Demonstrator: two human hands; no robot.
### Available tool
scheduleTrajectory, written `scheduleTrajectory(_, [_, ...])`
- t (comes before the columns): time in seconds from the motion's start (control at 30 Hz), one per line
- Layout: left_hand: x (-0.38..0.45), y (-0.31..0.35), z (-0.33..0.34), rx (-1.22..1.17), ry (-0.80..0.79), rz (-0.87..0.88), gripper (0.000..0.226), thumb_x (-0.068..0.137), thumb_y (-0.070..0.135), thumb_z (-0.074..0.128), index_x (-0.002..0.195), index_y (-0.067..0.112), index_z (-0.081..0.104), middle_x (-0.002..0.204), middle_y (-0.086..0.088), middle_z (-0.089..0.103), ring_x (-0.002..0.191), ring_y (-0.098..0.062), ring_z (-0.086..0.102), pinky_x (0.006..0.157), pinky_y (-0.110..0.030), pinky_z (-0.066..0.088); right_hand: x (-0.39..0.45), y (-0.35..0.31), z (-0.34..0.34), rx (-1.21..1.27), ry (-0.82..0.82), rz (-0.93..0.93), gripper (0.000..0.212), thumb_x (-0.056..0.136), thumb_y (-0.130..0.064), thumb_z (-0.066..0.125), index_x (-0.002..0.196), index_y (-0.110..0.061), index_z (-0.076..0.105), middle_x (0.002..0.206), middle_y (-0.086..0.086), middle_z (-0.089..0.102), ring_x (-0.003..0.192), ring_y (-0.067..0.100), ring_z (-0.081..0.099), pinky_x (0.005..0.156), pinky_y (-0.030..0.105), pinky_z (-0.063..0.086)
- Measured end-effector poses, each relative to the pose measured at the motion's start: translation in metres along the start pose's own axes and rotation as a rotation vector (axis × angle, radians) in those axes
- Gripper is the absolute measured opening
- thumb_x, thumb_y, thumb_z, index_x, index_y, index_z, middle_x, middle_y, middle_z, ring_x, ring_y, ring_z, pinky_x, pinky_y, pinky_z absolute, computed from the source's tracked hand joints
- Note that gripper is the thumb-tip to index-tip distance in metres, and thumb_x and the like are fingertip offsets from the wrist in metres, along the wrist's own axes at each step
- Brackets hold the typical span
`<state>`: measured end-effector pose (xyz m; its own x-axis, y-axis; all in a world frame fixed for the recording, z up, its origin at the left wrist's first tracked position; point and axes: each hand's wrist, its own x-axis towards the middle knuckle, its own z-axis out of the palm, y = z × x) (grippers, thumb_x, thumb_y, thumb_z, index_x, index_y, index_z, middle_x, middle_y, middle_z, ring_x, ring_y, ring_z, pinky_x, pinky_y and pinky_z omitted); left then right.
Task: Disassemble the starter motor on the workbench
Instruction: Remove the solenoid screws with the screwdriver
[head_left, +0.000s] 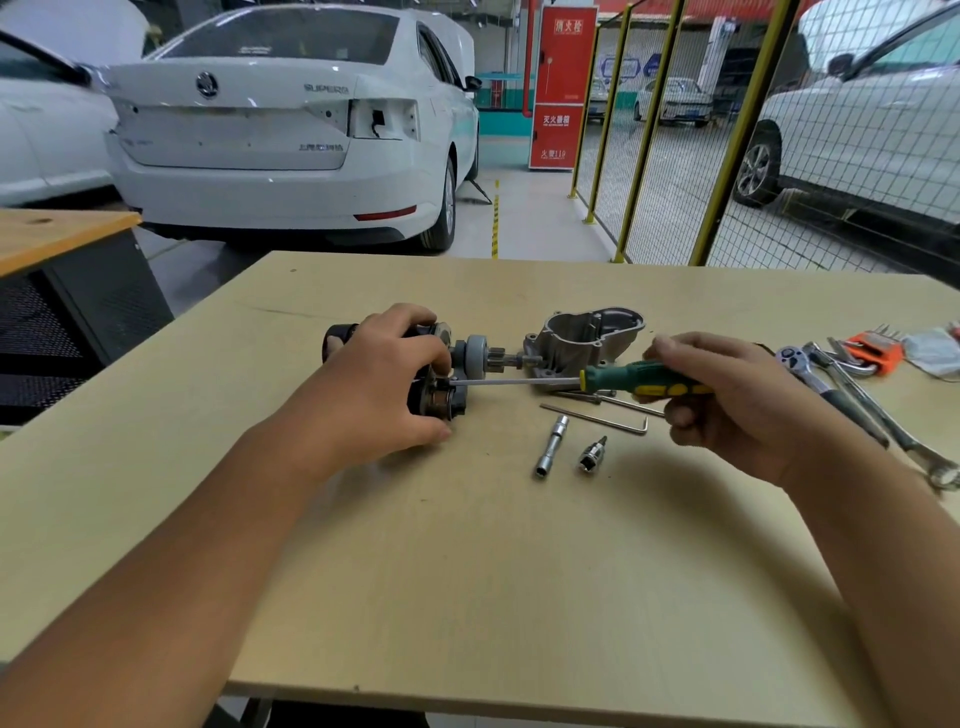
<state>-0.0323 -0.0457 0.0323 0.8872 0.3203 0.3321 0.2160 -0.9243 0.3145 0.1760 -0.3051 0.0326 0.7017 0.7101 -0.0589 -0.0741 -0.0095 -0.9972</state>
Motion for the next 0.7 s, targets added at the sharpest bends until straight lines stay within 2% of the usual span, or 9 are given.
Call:
scheduleTrajectory(0.07, [0.001, -0.001, 0.000, -0.003, -0.011, -0.004, 0.046, 0.065, 0.038, 0.094, 0.103, 0.029, 0.071, 0.146, 0.005, 0.042, 0.136, -0.021, 0.042, 0.108, -0.057, 0.041, -0.001, -0.003, 0.002, -0.047, 0.041, 0.056, 0.055, 0.073, -0.062, 0.072, 0.100, -0.014, 0.072, 0.080, 0.021, 0.070, 0.048, 0.016, 0.046, 0.045, 0.028, 0.042])
scheduleTrajectory(0.13, [0.001, -0.001, 0.000, -0.014, -0.010, 0.006, 0.043, 0.065, 0.038, 0.094, 0.100, 0.031, 0.070, 0.145, 0.005, 0.043, 0.135, -0.021, 0.043, 0.108, -0.056, 0.040, -0.002, -0.004, 0.002, -0.041, 0.073, 0.066, 0.055, 0.079, -0.060, 0.066, 0.102, -0.011, 0.070, 0.075, 0.021, 0.067, 0.045, 0.017, 0.042, 0.043, 0.026, 0.038])
scheduleTrajectory(0.2, [0.000, -0.002, 0.000, -0.017, 0.002, 0.017, 0.042, 0.064, 0.037, 0.094, 0.097, 0.032, 0.069, 0.145, 0.006, 0.043, 0.134, -0.020, 0.044, 0.107, -0.056, 0.041, -0.002, -0.003, 0.003, -0.030, 0.072, 0.026, 0.041, 0.086, -0.047, 0.068, 0.100, -0.008, 0.068, 0.075, 0.023, 0.065, 0.045, 0.017, 0.041, 0.043, 0.026, 0.036])
scheduleTrajectory(0.27, [-0.001, -0.002, -0.002, -0.004, 0.004, 0.034, 0.047, 0.061, 0.043, 0.093, 0.098, 0.035, 0.066, 0.144, 0.010, 0.042, 0.132, -0.018, 0.044, 0.106, -0.054, 0.042, -0.002, -0.003, 0.002, 0.020, 0.032, -0.015, 0.023, 0.081, -0.026, 0.074, 0.095, -0.009, 0.069, 0.079, 0.021, 0.065, 0.047, 0.015, 0.041, 0.044, 0.026, 0.037])
scheduleTrajectory(0.37, [-0.002, -0.004, -0.009, 0.116, -0.071, 0.056, 0.068, 0.049, 0.065, 0.081, 0.111, 0.049, 0.056, 0.151, 0.018, 0.033, 0.137, -0.014, 0.036, 0.106, -0.051, 0.039, -0.001, -0.001, 0.000, 0.135, -0.008, -0.046, 0.031, 0.066, -0.004, 0.078, 0.095, -0.012, 0.070, 0.081, 0.012, 0.065, 0.053, 0.015, 0.042, 0.048, 0.027, 0.042])
scheduleTrajectory(0.4, [-0.003, -0.006, -0.011, 0.156, -0.093, 0.042, 0.075, 0.049, 0.068, 0.081, 0.117, 0.053, 0.053, 0.154, 0.019, 0.030, 0.139, -0.014, 0.030, 0.105, -0.051, 0.036, -0.001, -0.001, 0.000, 0.130, -0.013, -0.050, 0.030, 0.068, -0.005, 0.079, 0.096, -0.012, 0.071, 0.081, 0.011, 0.066, 0.053, 0.015, 0.043, 0.049, 0.028, 0.044])
scheduleTrajectory(0.47, [-0.002, -0.012, -0.012, 0.172, -0.125, -0.013, 0.079, 0.056, 0.062, 0.088, 0.124, 0.058, 0.049, 0.157, 0.017, 0.025, 0.143, -0.013, 0.020, 0.106, -0.052, 0.033, -0.002, -0.001, 0.003, 0.056, -0.013, -0.028, 0.026, 0.075, -0.027, 0.079, 0.094, -0.011, 0.072, 0.084, 0.015, 0.069, 0.052, 0.016, 0.047, 0.048, 0.030, 0.047])
scheduleTrajectory(0.57, [-0.001, -0.017, -0.010, 0.070, -0.160, -0.031, 0.071, 0.064, 0.046, 0.093, 0.124, 0.055, 0.056, 0.159, 0.011, 0.025, 0.147, -0.018, 0.017, 0.114, -0.057, 0.034, -0.003, -0.002, 0.003, -0.066, 0.026, 0.029, 0.046, 0.078, -0.053, 0.071, 0.096, -0.012, 0.074, 0.080, 0.023, 0.069, 0.047, 0.018, 0.047, 0.044, 0.030, 0.044])
scheduleTrajectory(0.7, [0.000, -0.020, -0.009, 0.027, -0.142, -0.011, 0.069, 0.063, 0.039, 0.097, 0.122, 0.049, 0.063, 0.159, 0.010, 0.030, 0.146, -0.021, 0.022, 0.115, -0.056, 0.035, -0.004, -0.004, -0.002, -0.002, -0.046, -0.022, 0.031, 0.074, -0.023, 0.077, 0.099, -0.006, 0.071, 0.083, 0.020, 0.064, 0.053, 0.016, 0.049, 0.047, 0.029, 0.046])
